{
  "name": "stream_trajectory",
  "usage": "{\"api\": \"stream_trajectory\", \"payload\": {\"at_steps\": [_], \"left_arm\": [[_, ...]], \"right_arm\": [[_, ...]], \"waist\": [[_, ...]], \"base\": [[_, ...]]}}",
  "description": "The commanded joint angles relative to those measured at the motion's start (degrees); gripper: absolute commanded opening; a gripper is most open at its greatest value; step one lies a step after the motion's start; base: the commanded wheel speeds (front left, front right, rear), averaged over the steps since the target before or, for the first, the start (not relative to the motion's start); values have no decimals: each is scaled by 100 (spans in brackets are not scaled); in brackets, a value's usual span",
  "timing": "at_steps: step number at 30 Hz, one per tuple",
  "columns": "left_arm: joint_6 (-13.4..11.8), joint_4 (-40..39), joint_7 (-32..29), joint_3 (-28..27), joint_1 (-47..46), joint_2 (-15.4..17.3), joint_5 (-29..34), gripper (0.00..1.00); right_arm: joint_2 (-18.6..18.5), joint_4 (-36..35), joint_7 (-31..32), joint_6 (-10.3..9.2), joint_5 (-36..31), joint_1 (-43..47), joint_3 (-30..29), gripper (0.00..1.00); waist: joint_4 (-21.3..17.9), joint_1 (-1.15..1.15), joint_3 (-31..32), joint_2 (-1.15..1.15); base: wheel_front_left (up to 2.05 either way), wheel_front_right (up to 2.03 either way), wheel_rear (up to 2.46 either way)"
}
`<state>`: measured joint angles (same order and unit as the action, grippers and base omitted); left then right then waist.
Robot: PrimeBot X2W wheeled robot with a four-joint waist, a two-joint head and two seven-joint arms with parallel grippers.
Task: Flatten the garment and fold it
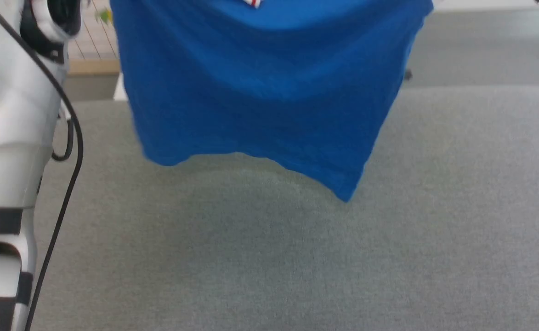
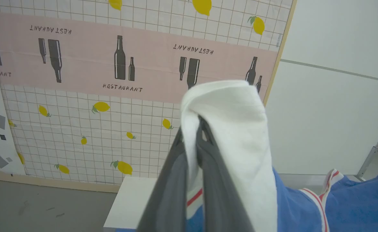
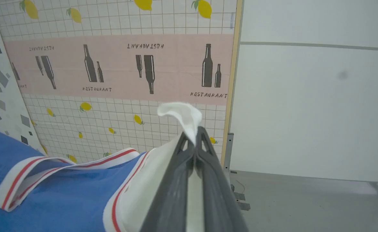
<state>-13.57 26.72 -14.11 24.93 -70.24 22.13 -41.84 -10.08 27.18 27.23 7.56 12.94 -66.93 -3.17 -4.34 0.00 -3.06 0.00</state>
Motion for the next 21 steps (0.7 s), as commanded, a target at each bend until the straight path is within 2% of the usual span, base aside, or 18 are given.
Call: {"api": "stream_trajectory", "payload": {"at_steps": [1, 10, 17, 21], "left_arm": [[-63, -26, 44, -16, -178, -50, -14, 0], [-134, 20, 386, -63, -973, -340, 96, 0], [-131, 169, 1349, -341, -1805, -659, 174, 0], [-35, 256, 2004, -530, -2156, -800, 168, 0]], "right_arm": [[-15, 57, -26, -8, -61, -155, 10, 0], [-148, 321, -231, -8, -414, -960, -22, 0], [-443, 430, -882, -8, -1042, -1807, 227, 0], [-727, 567, -1224, -8, -1447, -2161, 385, 0]], "waist": [[-65, 0, -671, 0], [-138, 0, -2049, 0], [-84, 0, -2894, 0], [58, 0, -3268, 0]], "base": [[0, 0, 0], [0, 0, 0], [0, 0, 0], [0, 0, 0]]}}
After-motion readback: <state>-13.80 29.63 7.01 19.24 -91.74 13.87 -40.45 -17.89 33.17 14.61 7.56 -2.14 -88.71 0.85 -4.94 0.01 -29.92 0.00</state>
